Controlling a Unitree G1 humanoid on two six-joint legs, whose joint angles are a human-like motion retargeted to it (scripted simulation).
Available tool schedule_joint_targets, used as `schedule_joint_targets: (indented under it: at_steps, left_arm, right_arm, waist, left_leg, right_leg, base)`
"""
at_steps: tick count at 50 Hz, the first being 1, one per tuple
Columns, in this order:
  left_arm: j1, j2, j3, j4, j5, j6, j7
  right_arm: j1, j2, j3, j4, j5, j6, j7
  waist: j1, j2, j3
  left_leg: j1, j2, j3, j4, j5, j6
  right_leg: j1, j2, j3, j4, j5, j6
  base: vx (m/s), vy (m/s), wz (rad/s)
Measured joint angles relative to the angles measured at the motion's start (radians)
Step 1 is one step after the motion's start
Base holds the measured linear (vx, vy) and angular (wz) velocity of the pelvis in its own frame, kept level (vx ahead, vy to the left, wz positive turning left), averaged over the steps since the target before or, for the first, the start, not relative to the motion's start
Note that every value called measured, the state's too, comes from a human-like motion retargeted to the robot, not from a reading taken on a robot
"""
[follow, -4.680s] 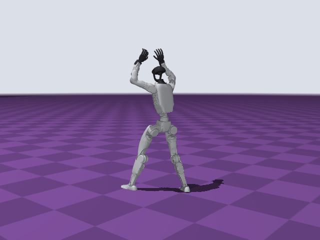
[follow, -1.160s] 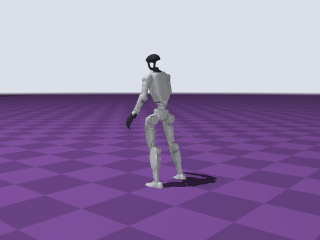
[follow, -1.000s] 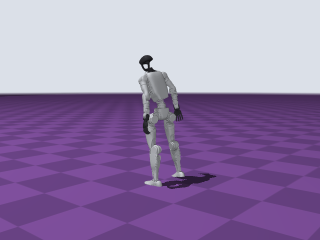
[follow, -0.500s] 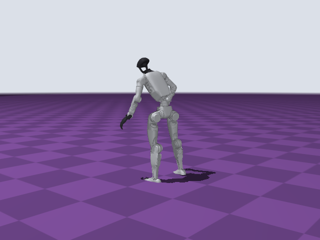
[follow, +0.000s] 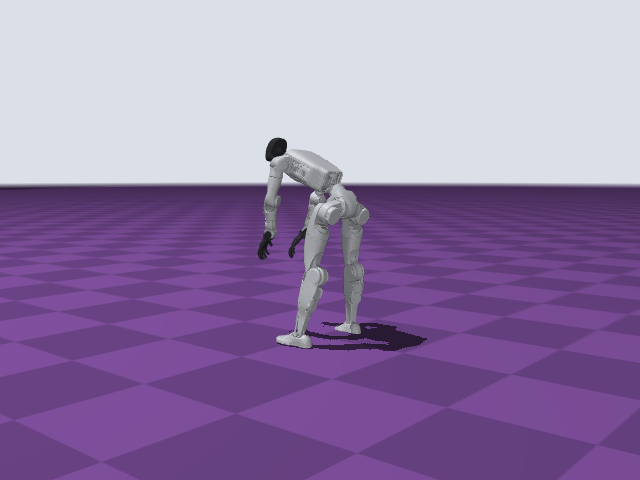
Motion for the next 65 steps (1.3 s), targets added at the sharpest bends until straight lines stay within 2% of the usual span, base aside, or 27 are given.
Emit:
schedule_joint_targets:
  at_steps: [3,5,7,8,10,12,14,17,20,23,31,38,42,50,55,65]
  left_arm:
    - [-0.088,0.019,-0.091,0.099,-0.057,-0.004,0.03]
    - [-0.167,0.041,-0.106,0.163,0.041,-0.013,-0.034]
    - [-0.223,0.064,-0.197,0.182,-0.061,-0.025,0.022]
    - [-0.254,0.075,-0.198,0.195,-0.008,-0.031,-0.005]
    - [-0.34,0.092,-0.266,0.208,-0.048,-0.044,0.045]
    - [-0.414,0.142,-0.301,0.202,-0.027,-0.06,0.043]
    - [-0.492,0.169,-0.28,0.217,0.083,-0.063,-0.014]
    - [-0.585,0.191,-0.307,0.242,0.041,-0.076,-0.069]
    - [-0.621,0.18,-0.323,0.28,-0.061,-0.076,-0.152]
    - [-0.625,0.172,-0.332,0.296,-0.096,-0.081,-0.17]
    - [-0.602,0.17,-0.355,0.29,0.013,-0.091,-0.034]
    - [-0.557,0.17,-0.333,0.257,0.039,-0.099,0.004]
    - [-0.538,0.161,-0.3,0.25,0.039,-0.104,0.012]
    - [-0.444,0.122,-0.23,0.238,-0.001,-0.113,0.015]
    - [-0.431,0.124,-0.235,0.226,0.01,-0.116,0.006]
    - [-0.457,0.134,-0.278,0.233,0.014,-0.108,0.001]
  right_arm:
    - [-0.115,0.088,0.031,0.133,0.084,-0.002,-0.058]
    - [-0.203,0.137,-0.043,0.203,0.078,-0.033,-0.065]
    - [-0.274,0.156,0.041,0.219,0.128,-0.03,-0.078]
    - [-0.307,0.161,0.019,0.223,0.113,-0.049,-0.075]
    - [-0.392,0.167,0.079,0.225,0.122,-0.05,-0.087]
    - [-0.469,0.187,0.091,0.229,0.1,-0.061,-0.089]
    - [-0.545,0.195,0.07,0.238,0.071,-0.095,-0.071]
    - [-0.627,0.218,0.094,0.274,0.11,-0.117,-0.011]
    - [-0.65,0.238,0.099,0.312,0.174,-0.135,0.061]
    - [-0.652,0.256,0.099,0.331,0.201,-0.149,0.099]
    - [-0.633,0.261,0.099,0.317,0.11,-0.131,-0.035]
    - [-0.603,0.25,0.099,0.318,0.102,-0.108,-0.09]
    - [-0.598,0.255,0.096,0.322,0.107,-0.11,-0.085]
    - [-0.539,0.261,0.098,0.3,0.084,-0.103,-0.096]
    - [-0.535,0.262,0.099,0.298,0.09,-0.116,-0.055]
    - [-0.551,0.254,0.099,0.296,0.083,-0.114,-0.066]
  waist:
    - [-0.036,0.01,0.0]
    - [-0.047,-0.008,0.0]
    - [-0.075,0.024,0.0]
    - [-0.082,0.022,0.0]
    - [-0.082,0.031,0.0]
    - [-0.097,0.01,0.0]
    - [-0.108,-0.027,0.0]
    - [-0.116,-0.042,0.0]
    - [-0.11,-0.036,0.0]
    - [-0.109,-0.047,0.0]
    - [-0.119,-0.048,0.0]
    - [-0.112,-0.034,0.0]
    - [-0.109,-0.041,0.0]
    - [-0.1,-0.041,0.0]
    - [-0.101,-0.04,0.0]
    - [-0.106,-0.038,0.0]
  left_leg:
    - [-0.113,0.021,-0.016,0.0,0.037,-0.007]
    - [-0.271,0.026,0.035,0.111,0.003,-0.026]
    - [-0.279,0.04,-0.026,0.018,0.073,-0.02]
    - [-0.345,0.033,0.001,0.072,0.055,-0.024]
    - [-0.38,0.052,-0.033,0.0,0.112,-0.026]
    - [-0.467,0.052,-0.006,0.031,0.112,-0.026]
    - [-0.615,0.044,0.062,0.166,0.063,-0.026]
    - [-0.719,0.057,0.066,0.22,0.061,-0.026]
    - [-0.769,0.072,0.037,0.295,0.04,-0.026]
    - [-0.769,0.079,0.045,0.289,0.05,-0.026]
    - [-0.769,0.073,0.057,0.268,0.055,-0.026]
    - [-0.769,0.067,0.061,0.277,0.031,-0.026]
    - [-0.752,0.063,0.083,0.234,0.039,-0.026]
    - [-0.672,0.053,0.095,0.183,0.037,-0.026]
    - [-0.679,0.056,0.089,0.195,0.035,-0.026]
    - [-0.769,0.068,0.052,0.318,0.021,-0.026]
  right_leg:
    - [-0.103,0.021,-0.017,-0.002,0.02,-0.001]
    - [-0.268,0.025,-0.021,0.097,-0.002,0.0]
    - [-0.273,0.037,-0.032,0.041,0.025,-0.002]
    - [-0.348,0.028,-0.038,0.106,0.006,-0.001]
    - [-0.391,0.05,-0.037,0.06,0.039,0.0]
    - [-0.488,0.052,-0.029,0.084,0.052,0.0]
    - [-0.636,0.044,-0.014,0.165,0.049,0.0]
    - [-0.727,0.053,-0.02,0.18,0.062,0.0]
    - [-0.736,0.059,-0.054,0.203,0.052,0.0]
    - [-0.736,0.068,-0.055,0.182,0.067,0.0]
    - [-0.736,0.068,-0.051,0.152,0.074,0.0]
    - [-0.736,0.062,-0.045,0.162,0.056,0.0]
    - [-0.736,0.065,-0.026,0.124,0.075,0.0]
    - [-0.706,0.053,-0.008,0.165,0.041,0.0]
    - [-0.713,0.051,-0.006,0.18,0.038,0.0]
    - [-0.736,0.045,-0.046,0.208,0.048,0.0]
  base:
    - [-0.08,-0.18,0.23]
    - [-0.14,-0.15,0.12]
    - [-0.02,-0.15,0.37]
    - [-0.05,-0.09,0.3]
    - [0.0,-0.14,0.09]
    - [-0.08,-0.05,0.13]
    - [-0.17,0.02,0.39]
    - [-0.03,-0.06,0.29]
    - [0.05,-0.05,-0.19]
    - [0.05,-0.04,-0.1]
    - [0.04,0.01,0.03]
    - [0.02,0.01,0.01]
    - [0.01,0.0,0.05]
    - [0.0,0.0,0.0]
    - [0.0,0.0,0.0]
    - [-0.02,0.01,0.01]
